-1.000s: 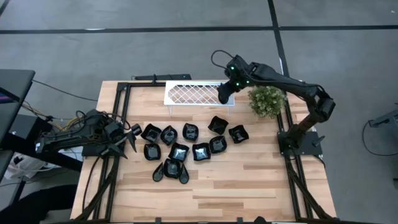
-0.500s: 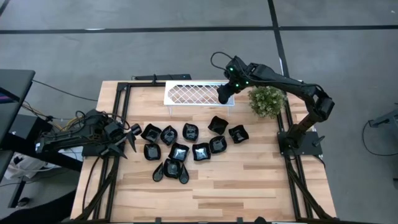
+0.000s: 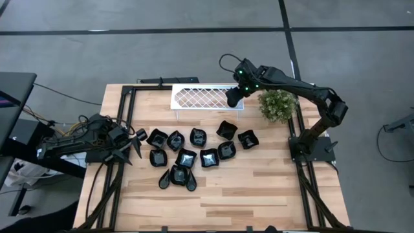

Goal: Pick & Place Mini shaped plates
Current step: Stack the drop-shaped plate on top of the drop-shaped plate on the shelf

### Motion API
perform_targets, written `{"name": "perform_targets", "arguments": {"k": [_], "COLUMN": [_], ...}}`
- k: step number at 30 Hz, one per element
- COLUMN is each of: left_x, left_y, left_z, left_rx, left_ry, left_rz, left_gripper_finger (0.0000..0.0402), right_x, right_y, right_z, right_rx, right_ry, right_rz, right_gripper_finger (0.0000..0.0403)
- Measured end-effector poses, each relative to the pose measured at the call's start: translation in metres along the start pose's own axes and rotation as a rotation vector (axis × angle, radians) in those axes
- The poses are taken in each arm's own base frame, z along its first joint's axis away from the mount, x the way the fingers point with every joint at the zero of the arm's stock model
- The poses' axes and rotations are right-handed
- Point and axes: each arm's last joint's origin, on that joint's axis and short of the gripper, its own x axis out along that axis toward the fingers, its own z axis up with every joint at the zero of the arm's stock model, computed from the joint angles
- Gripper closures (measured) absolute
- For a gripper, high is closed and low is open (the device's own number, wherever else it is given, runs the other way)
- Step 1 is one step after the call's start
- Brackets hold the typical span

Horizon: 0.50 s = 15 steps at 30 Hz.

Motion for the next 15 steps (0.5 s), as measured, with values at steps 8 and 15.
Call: {"name": "perform_targets", "arguments": {"k": [8,15], "left_x": [0.0,0.0], "left_y": [0.0,0.0], "left_z": [0.0,0.0], "left_rx": [0.0,0.001], "left_ry": [0.0,-0.001], "left_rz": [0.0,-0.001], "left_gripper_finger": [0.0219,0.0219], "right_x": [-0.003,-0.012], "right_y": [0.0,0.001], "right_z": [-0.001,-0.002], "right_rx": [0.0,-0.002], "right_ry": [0.002,0.021], "right_rz": [0.019,0.015], "right_gripper_finger": [0.0347,0.0346]}}
